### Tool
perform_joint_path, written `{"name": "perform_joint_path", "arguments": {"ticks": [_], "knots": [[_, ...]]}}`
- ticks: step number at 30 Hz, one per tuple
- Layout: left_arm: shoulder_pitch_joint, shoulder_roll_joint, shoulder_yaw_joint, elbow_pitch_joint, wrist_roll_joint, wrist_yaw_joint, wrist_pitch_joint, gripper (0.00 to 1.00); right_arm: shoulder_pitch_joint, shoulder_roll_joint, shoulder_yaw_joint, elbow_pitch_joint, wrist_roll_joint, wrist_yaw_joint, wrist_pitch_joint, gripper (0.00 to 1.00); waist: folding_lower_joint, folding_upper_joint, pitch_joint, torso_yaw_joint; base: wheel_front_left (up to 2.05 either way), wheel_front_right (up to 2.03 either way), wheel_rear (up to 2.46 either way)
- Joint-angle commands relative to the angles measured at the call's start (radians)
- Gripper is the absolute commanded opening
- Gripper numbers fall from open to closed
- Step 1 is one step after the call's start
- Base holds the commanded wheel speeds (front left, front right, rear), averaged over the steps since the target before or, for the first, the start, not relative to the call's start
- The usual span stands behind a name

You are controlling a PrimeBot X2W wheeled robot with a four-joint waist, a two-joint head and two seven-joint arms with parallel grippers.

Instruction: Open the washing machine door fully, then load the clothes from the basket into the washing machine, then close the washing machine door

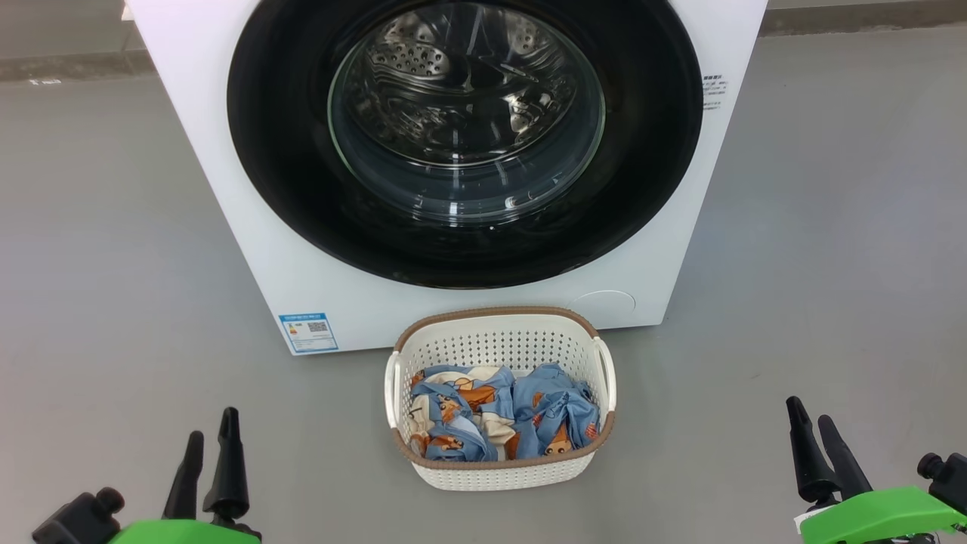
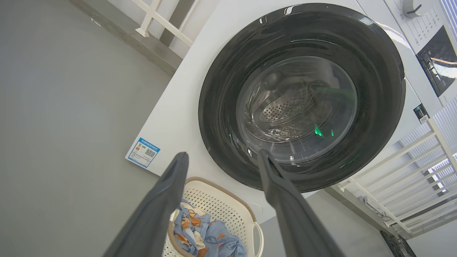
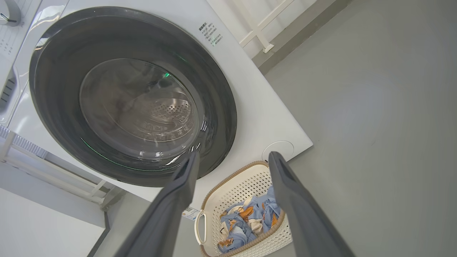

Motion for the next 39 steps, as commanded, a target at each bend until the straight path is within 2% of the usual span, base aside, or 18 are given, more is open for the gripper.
{"name": "perform_joint_path", "arguments": {"ticks": [1, 20, 39], "knots": [[-0.035, 0.014, 0.013, -0.032, 0.040, -0.001, -0.014, 1.00, -0.037, -0.019, 0.014, -0.030, -0.046, 0.001, -0.014, 1.00, -0.0001, 0.0000, -0.001, 0.000, 0.00, 0.00, 0.00], [-0.039, 0.015, 0.000, -0.004, 0.299, 0.001, -0.070, 1.00, -0.039, -0.003, 0.005, -0.008, -0.416, 0.001, -0.063, 1.00, -0.0001, 0.0000, -0.004, 0.003, 0.00, 0.00, 0.00], [-0.056, 0.016, -0.018, 0.046, 0.507, 0.006, -0.125, 1.00, -0.043, -0.007, 0.009, -0.012, -0.665, 0.001, -0.113, 1.00, -0.0001, 0.0000, -0.006, 0.008, 0.00, 0.00, 0.00]]}}
